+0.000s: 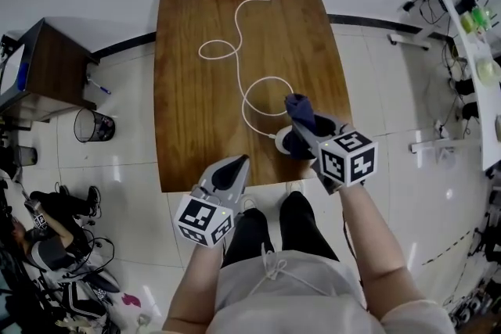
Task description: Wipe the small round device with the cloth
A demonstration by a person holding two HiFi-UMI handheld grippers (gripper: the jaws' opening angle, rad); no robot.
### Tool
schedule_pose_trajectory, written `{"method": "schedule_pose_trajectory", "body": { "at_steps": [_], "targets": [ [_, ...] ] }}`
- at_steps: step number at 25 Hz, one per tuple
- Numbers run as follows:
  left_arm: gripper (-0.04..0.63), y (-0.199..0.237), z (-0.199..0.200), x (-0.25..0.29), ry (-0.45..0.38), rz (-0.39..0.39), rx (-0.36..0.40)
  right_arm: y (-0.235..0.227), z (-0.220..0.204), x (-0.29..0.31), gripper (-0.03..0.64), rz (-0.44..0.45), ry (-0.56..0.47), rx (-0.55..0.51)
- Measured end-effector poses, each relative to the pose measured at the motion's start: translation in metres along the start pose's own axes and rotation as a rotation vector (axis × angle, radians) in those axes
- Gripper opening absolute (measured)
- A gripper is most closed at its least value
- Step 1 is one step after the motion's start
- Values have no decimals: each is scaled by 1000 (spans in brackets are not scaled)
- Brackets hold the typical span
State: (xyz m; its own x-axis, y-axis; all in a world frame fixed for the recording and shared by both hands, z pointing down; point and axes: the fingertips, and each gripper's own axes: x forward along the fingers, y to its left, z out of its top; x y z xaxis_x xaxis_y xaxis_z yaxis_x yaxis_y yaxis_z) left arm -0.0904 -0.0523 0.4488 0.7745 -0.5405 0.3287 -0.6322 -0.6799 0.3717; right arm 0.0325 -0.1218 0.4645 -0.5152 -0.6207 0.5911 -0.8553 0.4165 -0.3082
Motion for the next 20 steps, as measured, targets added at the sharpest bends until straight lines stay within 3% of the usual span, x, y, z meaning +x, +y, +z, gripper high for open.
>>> {"method": "schedule_pose_trajectory", "body": {
  "at_steps": [9, 16, 20],
  "targets": [
    [6, 7, -5, 1, 5, 5, -16, -21, -4, -15, 107, -28, 12, 18],
    [6, 9, -1, -7, -3, 3, 22, 56, 16, -30, 107, 160, -154, -1],
    [6, 3, -9, -9, -2, -13, 32, 39, 5, -32, 107, -3, -212, -69]
  ]
}}
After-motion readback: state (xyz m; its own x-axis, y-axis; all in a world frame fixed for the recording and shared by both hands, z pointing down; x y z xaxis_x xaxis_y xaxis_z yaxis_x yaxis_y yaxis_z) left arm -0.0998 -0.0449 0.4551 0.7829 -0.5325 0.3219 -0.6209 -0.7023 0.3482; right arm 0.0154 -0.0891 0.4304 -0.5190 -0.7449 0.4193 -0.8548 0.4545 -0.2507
